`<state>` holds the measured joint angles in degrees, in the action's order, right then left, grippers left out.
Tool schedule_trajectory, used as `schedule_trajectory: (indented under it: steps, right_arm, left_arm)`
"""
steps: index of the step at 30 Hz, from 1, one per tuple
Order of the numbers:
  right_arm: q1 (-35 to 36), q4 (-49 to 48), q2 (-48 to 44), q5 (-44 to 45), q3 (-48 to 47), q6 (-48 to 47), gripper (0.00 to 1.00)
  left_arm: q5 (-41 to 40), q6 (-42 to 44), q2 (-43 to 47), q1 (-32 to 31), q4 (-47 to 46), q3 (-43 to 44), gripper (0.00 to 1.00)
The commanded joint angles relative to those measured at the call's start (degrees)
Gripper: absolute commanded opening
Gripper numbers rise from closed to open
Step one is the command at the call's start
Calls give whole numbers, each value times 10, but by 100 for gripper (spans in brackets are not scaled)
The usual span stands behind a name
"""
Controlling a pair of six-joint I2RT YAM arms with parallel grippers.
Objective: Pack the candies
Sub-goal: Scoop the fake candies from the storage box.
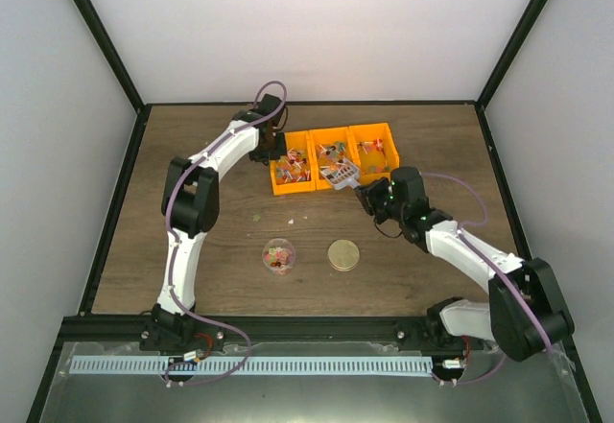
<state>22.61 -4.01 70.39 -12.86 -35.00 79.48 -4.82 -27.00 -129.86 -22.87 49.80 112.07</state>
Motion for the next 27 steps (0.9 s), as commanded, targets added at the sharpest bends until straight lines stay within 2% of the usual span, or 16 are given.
schedule_trajectory:
  steps: [1, 9, 19, 27]
  right_arm:
    - [-15, -25, -44, 21, 33, -30, 1]
    - [-38, -61, -116, -2, 92, -49, 1]
    - [-40, -140, -156, -60, 144, -77, 1]
    - [-40, -255, -170, -211, 188, -131, 1]
  left_arm:
    - [8, 16, -3, -1, 25, 10, 8]
    - [8, 18, -2, 2, 25, 10, 8]
    - [10, 21, -1, 3, 25, 9, 8]
    - [11, 23, -1, 6, 24, 9, 12]
